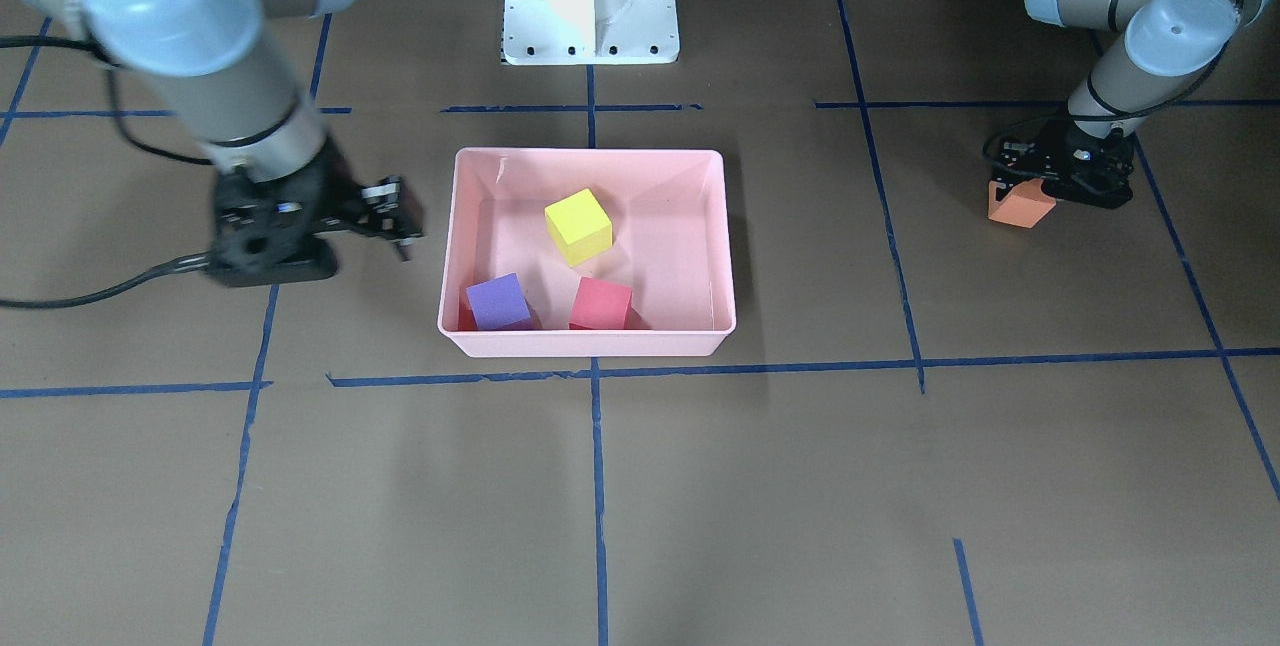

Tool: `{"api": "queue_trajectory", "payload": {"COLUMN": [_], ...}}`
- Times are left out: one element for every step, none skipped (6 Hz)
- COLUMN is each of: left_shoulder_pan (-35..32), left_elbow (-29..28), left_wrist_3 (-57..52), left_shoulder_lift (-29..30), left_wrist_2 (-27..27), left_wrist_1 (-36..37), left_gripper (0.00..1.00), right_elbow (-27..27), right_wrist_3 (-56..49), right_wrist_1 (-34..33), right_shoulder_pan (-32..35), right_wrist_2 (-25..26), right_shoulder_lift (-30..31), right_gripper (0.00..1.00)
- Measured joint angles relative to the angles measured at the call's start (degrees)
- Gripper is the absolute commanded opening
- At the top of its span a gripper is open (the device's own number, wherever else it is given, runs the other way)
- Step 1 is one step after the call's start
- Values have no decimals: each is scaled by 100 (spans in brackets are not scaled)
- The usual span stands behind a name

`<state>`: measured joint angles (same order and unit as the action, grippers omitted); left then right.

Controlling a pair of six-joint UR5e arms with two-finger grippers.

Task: Place blocks into pink bin with both arms
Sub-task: 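Release the red cube and withdraw right arm while left gripper grasps orange cube, then carry the orange cube with the left gripper and lower it into the bin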

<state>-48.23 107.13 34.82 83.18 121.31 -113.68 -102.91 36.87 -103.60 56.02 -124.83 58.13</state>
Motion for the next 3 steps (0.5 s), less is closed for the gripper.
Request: {"api": "queue_trajectory", "payload": {"left_shoulder_pan": [-71, -114, -137], "left_elbow": [497, 874, 1113], "left_wrist_3": [41, 66, 272], "left_shoulder_lift": [159, 513, 1167], "left_wrist_2": [34, 43, 57], "left_wrist_1": [580, 1286, 2110], "left_gripper": [42, 42, 42], "right_elbow": [-53, -72, -115], "right_wrist_3": [-987, -1875, -2907], "right_wrist_1": [4, 8, 33], "right_shoulder_pan": [476, 924, 1407], "right_wrist_2": [-178, -382, -597], "right_shoulder_lift": [429, 817, 1319], "right_gripper": [100, 100, 100]}}
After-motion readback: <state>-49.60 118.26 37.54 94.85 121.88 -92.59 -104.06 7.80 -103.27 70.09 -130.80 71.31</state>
